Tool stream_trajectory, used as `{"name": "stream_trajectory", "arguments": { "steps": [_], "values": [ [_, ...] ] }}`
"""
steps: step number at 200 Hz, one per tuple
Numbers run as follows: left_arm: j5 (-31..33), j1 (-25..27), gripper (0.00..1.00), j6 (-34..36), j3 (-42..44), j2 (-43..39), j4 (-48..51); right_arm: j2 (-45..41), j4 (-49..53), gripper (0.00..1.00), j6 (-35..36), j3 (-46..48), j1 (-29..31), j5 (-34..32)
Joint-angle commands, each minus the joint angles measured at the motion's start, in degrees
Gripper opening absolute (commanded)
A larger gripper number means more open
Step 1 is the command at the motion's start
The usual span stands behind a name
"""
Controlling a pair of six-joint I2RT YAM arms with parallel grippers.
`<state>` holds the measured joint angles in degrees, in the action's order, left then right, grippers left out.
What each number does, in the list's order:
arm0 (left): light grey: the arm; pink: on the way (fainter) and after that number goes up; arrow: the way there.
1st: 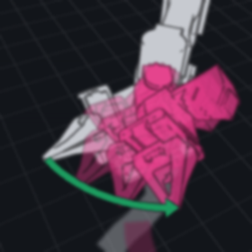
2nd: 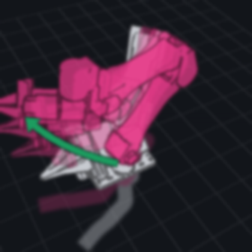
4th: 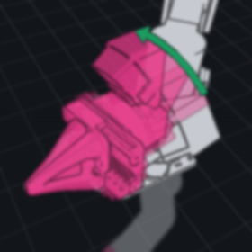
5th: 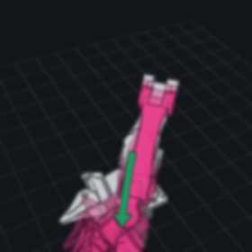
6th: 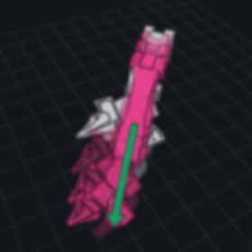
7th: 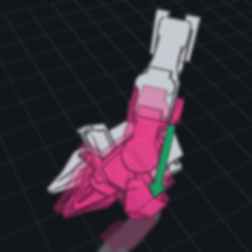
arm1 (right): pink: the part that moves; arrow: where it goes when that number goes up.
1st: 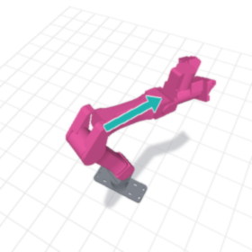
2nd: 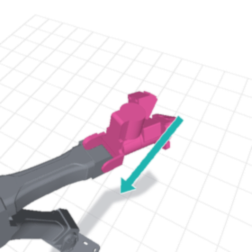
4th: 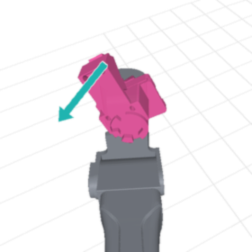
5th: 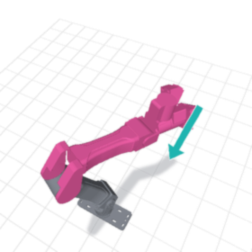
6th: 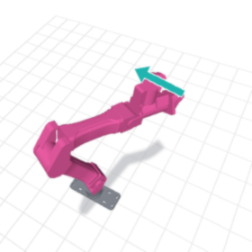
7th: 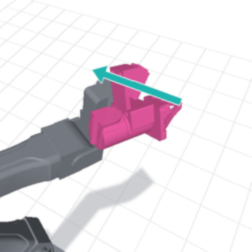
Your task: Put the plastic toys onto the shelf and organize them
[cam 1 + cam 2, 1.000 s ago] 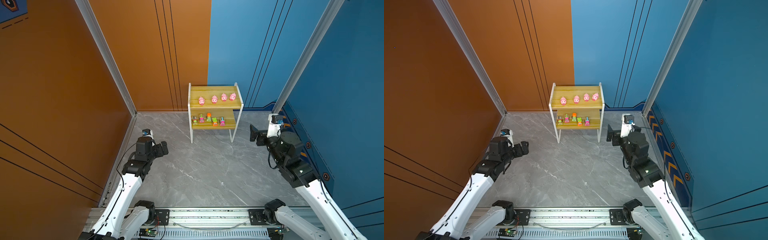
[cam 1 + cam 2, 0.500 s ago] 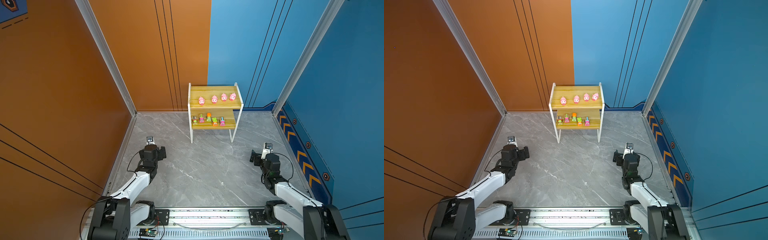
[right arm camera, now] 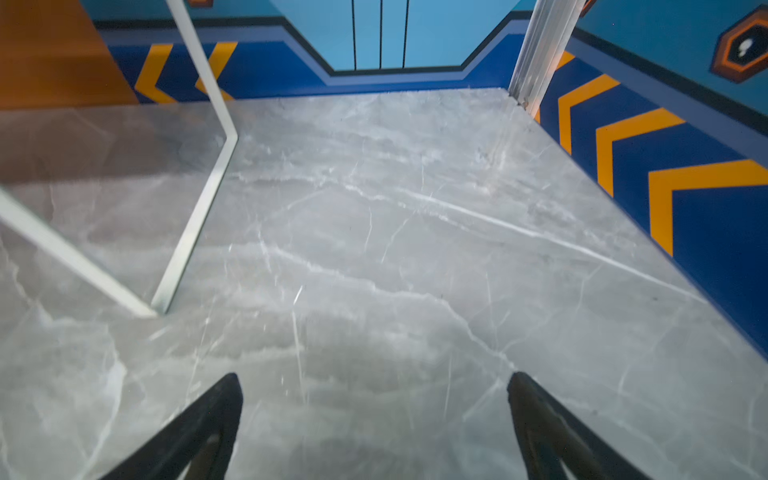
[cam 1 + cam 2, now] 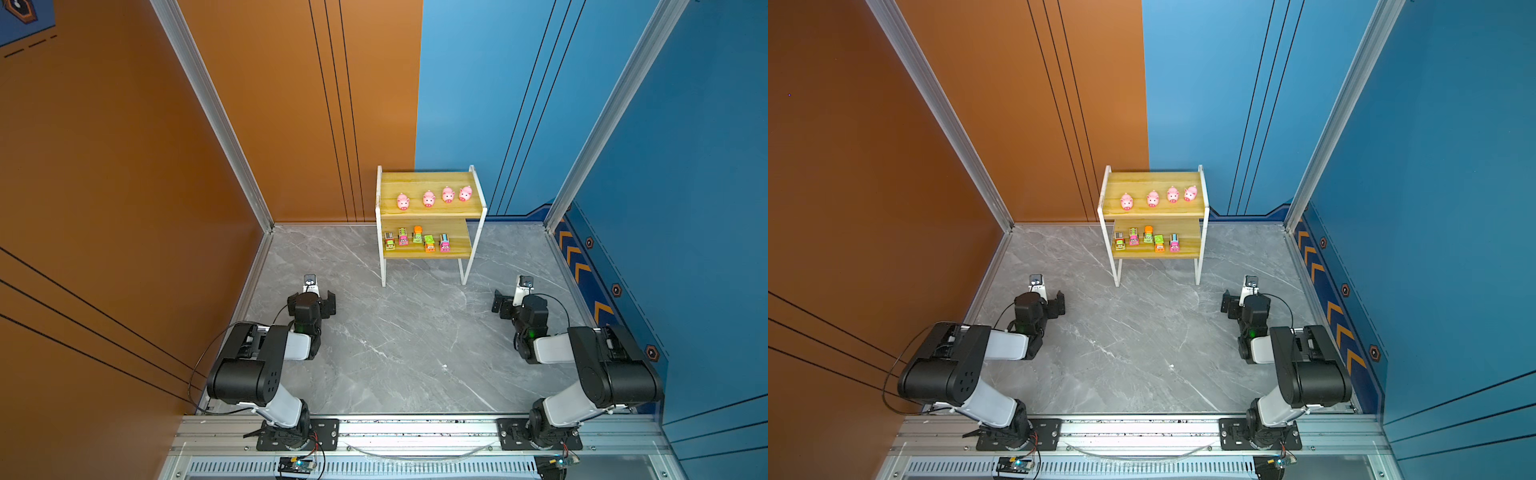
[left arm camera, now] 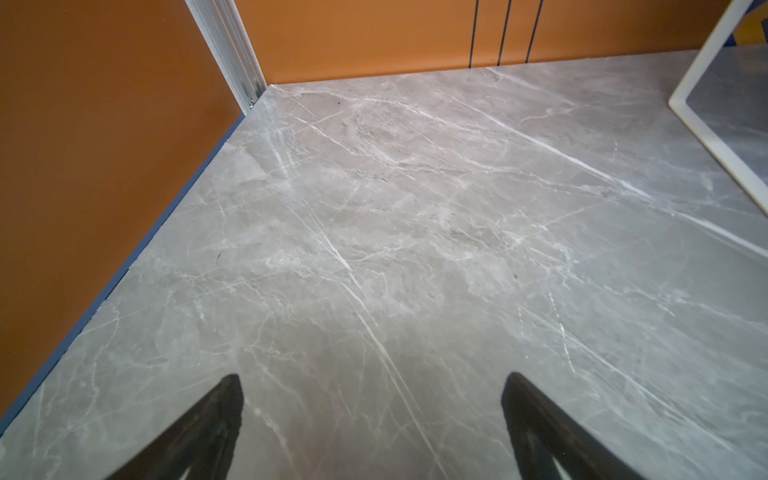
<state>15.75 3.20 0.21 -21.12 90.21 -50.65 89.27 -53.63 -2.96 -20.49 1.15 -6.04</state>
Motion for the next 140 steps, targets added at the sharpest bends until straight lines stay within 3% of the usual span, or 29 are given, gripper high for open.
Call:
{"name": "stream_trajectory", "arguments": {
  "steps": [1, 140],
  "values": [
    [-1.9, -0.5, 0.98, -0.5, -0.8, -0.5, -2.2, -0.9, 2.7, 1.0, -0.6, -1.4, 0.5, -1.7],
    [-2.1, -0.4, 0.98, -0.6, -0.3, -0.9, -2.3, -0.5, 2.5, 1.0, -0.4, -1.4, 0.3, -0.7]
  ]
}}
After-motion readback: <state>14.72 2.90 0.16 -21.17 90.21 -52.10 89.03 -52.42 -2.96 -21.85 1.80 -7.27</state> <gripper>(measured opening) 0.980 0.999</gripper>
